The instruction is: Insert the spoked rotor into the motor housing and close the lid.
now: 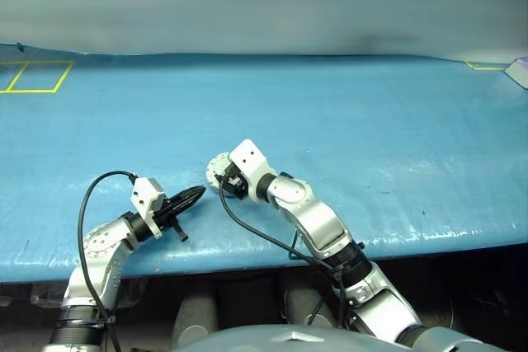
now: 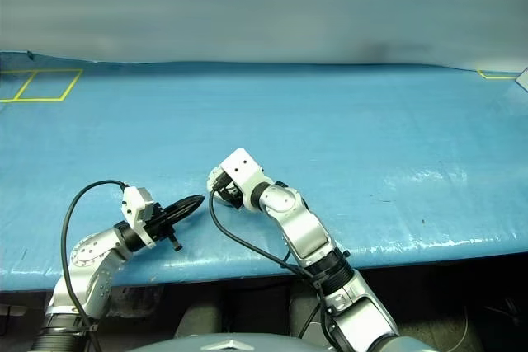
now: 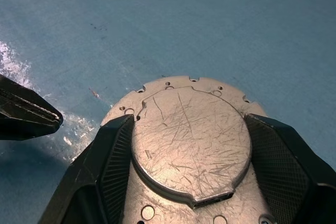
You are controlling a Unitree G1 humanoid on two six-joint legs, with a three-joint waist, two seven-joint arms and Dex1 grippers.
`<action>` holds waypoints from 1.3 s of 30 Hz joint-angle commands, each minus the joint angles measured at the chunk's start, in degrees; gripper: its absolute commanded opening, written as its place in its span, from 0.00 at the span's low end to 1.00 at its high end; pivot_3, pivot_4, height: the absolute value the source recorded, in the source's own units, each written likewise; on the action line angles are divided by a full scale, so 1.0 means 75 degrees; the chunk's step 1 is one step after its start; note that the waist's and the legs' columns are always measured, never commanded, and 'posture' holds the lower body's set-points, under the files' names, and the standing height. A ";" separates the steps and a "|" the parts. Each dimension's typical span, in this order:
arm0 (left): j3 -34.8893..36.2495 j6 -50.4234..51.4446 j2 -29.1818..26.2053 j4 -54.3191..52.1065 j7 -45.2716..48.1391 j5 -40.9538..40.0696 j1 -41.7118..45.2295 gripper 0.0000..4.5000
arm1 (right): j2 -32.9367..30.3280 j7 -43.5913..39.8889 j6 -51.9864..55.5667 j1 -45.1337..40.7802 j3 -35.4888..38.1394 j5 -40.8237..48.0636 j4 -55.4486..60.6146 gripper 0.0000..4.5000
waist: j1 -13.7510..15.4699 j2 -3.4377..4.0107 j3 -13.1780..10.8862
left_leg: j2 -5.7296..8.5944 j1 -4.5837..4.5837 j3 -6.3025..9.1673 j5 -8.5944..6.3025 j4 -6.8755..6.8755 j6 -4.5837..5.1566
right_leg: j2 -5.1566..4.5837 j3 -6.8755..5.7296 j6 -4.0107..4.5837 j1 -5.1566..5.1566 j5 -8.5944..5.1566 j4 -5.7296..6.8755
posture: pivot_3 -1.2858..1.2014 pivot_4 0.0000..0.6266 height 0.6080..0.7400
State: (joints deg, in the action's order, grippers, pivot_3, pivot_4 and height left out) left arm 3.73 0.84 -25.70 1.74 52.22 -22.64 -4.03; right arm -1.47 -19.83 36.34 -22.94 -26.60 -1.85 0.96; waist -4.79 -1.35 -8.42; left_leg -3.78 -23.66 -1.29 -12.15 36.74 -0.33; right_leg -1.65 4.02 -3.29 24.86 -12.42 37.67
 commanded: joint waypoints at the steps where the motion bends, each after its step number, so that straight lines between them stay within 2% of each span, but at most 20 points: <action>1: 0.0073 -0.0138 0.0025 -0.0086 -0.0039 0.0007 -0.0002 0.00 | 0.0058 0.0071 0.0493 0.0317 0.0083 0.0007 -0.0740 0.67 | -0.0003 -0.0002 0.0001 | 0.0000 0.0001 0.0001 -0.0013 -0.0003 -0.0021 | -0.0001 0.0000 0.0000 0.0000 0.0000 -0.0002 | 0.52 0.24 1.00; 9: 0.0084 -0.0146 0.0034 -0.0090 -0.0065 0.0027 -0.0007 0.00 | 0.0417 -0.0049 0.0850 0.0366 0.0497 0.0445 -0.0625 0.67 | -0.0011 -0.0006 0.0004 | 0.0001 0.0002 -0.0002 -0.0015 -0.0031 -0.0025 | 0.0003 -0.0007 0.0007 0.0011 -0.0003 -0.0010 | 0.52 0.24 1.00; 11: 0.0085 -0.0154 0.0036 -0.0092 -0.0080 0.0030 -0.0013 0.00 | 0.0387 0.0017 0.0777 0.0344 0.0423 0.0321 -0.0681 0.67 | -0.0011 -0.0014 0.0009 | 0.0002 0.0002 -0.0006 0.0007 -0.0049 0.0011 | 0.0003 -0.0007 0.0013 0.0016 -0.0006 -0.0016 | 0.52 0.24 1.00; 18: 0.0084 -0.0125 0.0034 -0.0098 -0.0156 0.0029 -0.0020 0.00 | 0.0136 -0.0030 0.0581 0.0305 0.0103 0.0040 -0.0835 0.67 | -0.0019 -0.0021 0.0019 | 0.0000 0.0012 0.0000 0.0009 -0.0098 0.0015 | 0.0020 -0.0009 0.0026 0.0019 -0.0008 -0.0042 | 0.52 0.24 1.00; 26: 0.0272 0.0963 0.0144 -0.0238 -0.0335 -0.0693 0.0329 0.00 | -0.0218 -0.0210 0.0483 0.0438 -0.0043 0.0021 -0.0715 0.67 | -0.0008 -0.0025 0.0038 | -0.0001 0.0012 0.0004 0.0008 -0.0101 0.0014 | 0.0014 -0.0019 0.0026 -0.0002 -0.0008 -0.0088 | 0.52 0.24 1.00; 31: 0.0099 0.1076 0.0146 0.0046 -0.0172 -0.0645 0.0807 0.00 | -0.0261 -0.0199 0.0484 0.0451 -0.0023 0.0009 -0.0630 0.67 | -0.0001 -0.0029 0.0048 | 0.0001 0.0015 0.0008 0.0007 -0.0103 0.0012 | 0.0010 -0.0026 0.0027 -0.0018 -0.0008 -0.0105 | 0.52 0.24 1.00; 39: -0.0308 0.0943 0.0057 0.0514 -0.0148 -0.0004 0.1279 0.00 | -0.0274 -0.0084 0.0432 0.0495 0.0095 -0.0005 -0.0516 0.67 | 0.0022 -0.0029 0.0054 | 0.0006 0.0016 0.0010 0.0008 -0.0109 0.0013 | 0.0011 -0.0028 0.0026 -0.0022 -0.0007 -0.0105 | 0.52 0.24 1.00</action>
State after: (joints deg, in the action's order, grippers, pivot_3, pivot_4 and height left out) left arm 1.59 8.93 -24.87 5.36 51.02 -23.90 4.91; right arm -1.79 -21.41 36.74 -21.65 -25.52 -0.13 1.55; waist -4.63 -1.57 -8.02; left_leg -3.73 -23.53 -1.21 -12.09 35.91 -0.24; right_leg -1.56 3.82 -3.09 24.68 -12.48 36.88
